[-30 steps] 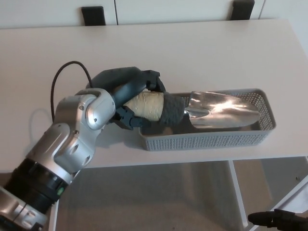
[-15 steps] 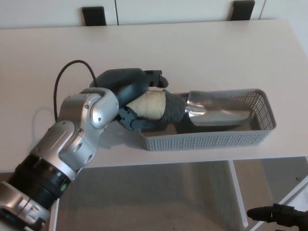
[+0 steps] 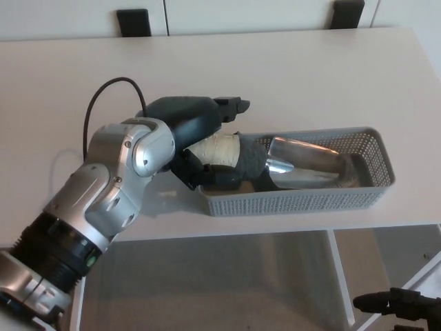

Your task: The robot walks towards a desk on which a shovel is kept on the left hand side and a container is kept on the right hand side. The robot picks up the shovel using its left hand and places it in the container.

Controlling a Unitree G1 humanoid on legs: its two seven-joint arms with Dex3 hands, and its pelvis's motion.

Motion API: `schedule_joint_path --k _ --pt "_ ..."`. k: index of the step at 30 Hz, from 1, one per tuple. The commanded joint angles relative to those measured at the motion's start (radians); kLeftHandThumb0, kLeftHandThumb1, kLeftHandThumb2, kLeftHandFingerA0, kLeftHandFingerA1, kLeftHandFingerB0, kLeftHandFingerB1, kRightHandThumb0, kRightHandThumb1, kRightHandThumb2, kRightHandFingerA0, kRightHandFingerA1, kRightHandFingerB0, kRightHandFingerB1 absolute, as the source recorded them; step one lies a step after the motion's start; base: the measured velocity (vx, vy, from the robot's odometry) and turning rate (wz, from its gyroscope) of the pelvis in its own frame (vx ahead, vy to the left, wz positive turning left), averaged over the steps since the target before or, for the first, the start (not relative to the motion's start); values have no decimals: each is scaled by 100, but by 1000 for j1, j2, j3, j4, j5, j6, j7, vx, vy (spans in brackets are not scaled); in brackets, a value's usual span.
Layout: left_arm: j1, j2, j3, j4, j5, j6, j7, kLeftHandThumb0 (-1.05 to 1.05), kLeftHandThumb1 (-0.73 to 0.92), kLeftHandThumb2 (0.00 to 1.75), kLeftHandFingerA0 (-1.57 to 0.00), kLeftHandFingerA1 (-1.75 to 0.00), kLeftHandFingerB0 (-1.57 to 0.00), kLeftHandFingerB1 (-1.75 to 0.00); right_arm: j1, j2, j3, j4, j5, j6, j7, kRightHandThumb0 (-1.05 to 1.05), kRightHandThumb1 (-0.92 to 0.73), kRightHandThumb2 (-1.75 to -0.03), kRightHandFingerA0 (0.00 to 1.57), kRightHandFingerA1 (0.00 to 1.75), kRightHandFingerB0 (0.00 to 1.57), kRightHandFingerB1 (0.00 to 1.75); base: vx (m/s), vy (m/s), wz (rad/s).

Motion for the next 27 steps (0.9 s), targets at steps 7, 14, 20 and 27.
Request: schedule_joint_path --k 7,14,20,27 --pt "-40 -79 28 27 -36 -3 0 -93 57 102 -2 -6 -3 -11 -8 -20 8 -5 -8 9 12 -26 -45 -53 79 54 61 47 0 0 0" --pt "-71 -161 7 -19 -21 42 -27 -98 61 104 -4 -4 -6 -7 -13 -24 21 -9 -16 1 16 -25 -46 -53 76 52 60 47 0 0 0" --pt "-94 -168 32 -33 -36 61 -54 -99 61 103 0 -2 -1 -3 -14 -36 28 -12 -31 -7 18 -25 -47 -53 78 52 61 47 0 0 0" --pt "-117 -88 101 -189 -36 81 -89 -89 59 103 0 -13 0 -13 0 -41 46 -26 -48 7 8 -30 -47 -54 75 51 60 46 0 0 0"
